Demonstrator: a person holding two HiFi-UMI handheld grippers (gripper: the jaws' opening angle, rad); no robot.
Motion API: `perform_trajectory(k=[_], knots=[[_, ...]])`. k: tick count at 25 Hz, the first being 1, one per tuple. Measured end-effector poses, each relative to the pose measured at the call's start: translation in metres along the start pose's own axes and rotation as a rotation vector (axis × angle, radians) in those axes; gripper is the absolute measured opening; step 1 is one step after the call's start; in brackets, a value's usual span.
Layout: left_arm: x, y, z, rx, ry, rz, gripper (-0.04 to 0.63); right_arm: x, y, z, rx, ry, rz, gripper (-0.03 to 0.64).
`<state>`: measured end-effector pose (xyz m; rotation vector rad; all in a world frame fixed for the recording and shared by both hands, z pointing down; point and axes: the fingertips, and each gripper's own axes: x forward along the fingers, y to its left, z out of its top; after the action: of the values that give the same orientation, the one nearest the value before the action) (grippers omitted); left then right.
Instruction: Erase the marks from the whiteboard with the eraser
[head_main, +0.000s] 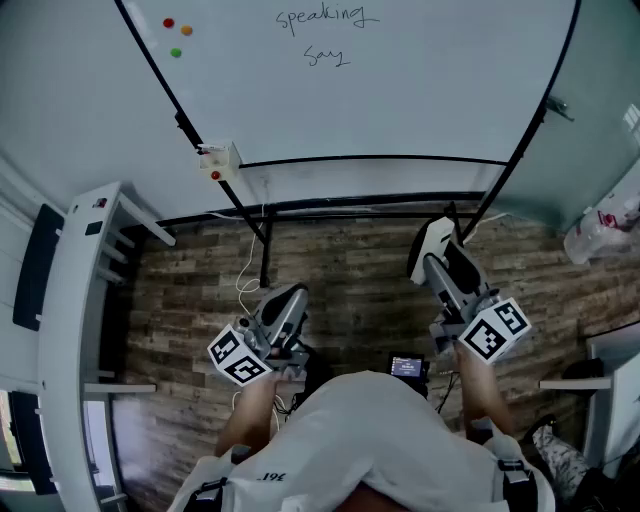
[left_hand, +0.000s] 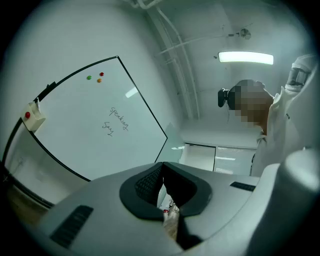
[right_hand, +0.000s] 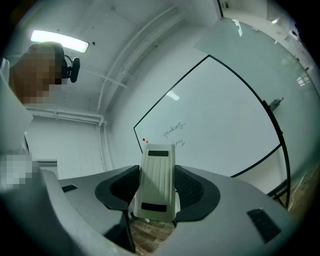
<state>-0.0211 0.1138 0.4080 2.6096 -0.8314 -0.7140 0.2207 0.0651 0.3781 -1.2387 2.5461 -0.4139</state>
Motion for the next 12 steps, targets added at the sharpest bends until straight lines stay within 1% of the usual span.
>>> perform_trajectory(k=[8,12], knots=[[-0.0004,-0.0001,-0.0012,-0.003,0.001,0.002,0.006,0.0007,-0.0005,-0.0012,-0.007,0.004,-0.003,0.24],[-0.0015,0.0001,-0.0017,0.005,0.002,0.006,0.006,-0.0004,-0.0018,-0.0011,-0.029,0.007,-0.026,0.241]])
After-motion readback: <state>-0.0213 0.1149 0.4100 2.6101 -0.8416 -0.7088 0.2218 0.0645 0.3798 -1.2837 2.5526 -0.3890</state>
